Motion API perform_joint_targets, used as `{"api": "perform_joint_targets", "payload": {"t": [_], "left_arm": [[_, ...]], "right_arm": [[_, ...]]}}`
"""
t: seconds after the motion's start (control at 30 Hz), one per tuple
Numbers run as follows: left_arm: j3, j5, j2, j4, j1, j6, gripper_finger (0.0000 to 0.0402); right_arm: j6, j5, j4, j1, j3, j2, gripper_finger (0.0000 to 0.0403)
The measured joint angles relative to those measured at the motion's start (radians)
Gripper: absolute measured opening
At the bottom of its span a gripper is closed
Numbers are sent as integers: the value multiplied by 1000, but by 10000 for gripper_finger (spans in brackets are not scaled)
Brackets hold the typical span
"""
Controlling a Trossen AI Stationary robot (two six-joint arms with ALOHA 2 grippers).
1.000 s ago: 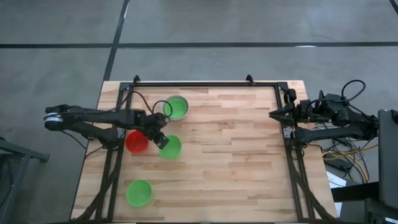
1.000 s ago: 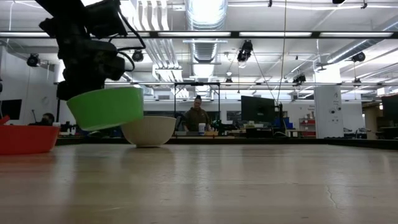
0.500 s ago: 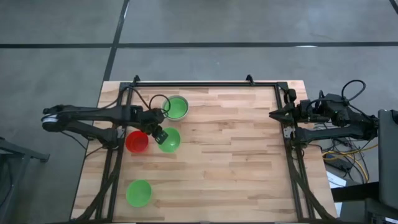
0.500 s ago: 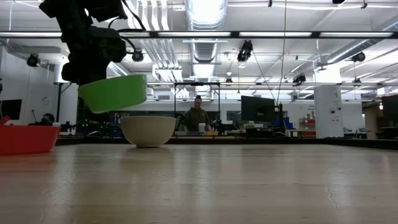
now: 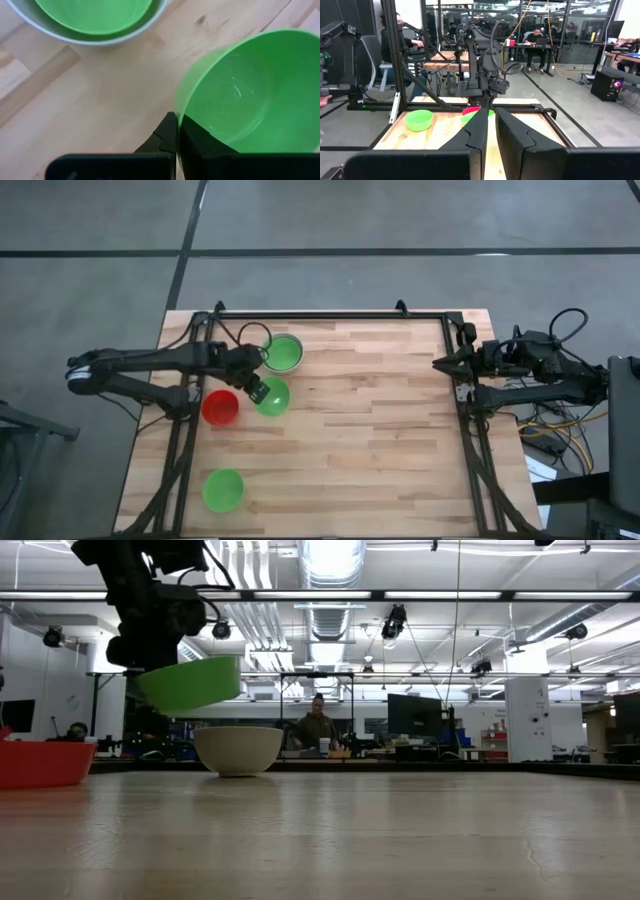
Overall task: Nest bowls inside each other
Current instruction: Stack the middle green bowl on the top green bowl
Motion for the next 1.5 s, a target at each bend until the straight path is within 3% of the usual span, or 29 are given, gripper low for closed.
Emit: {"api": "perform_joint_targets", "payload": {"t": [0.4, 1.0, 1.5], "left_arm": [[53, -2, 0, -6, 116, 34, 4], [55, -6, 11, 34, 358, -124, 9], [55, 5, 87, 145, 436, -148, 8]], "right_arm": [[0, 0, 0, 0, 0, 0, 34], [0, 0, 0, 0, 0, 0, 34], [0, 0, 0, 0, 0, 0, 34]]}}
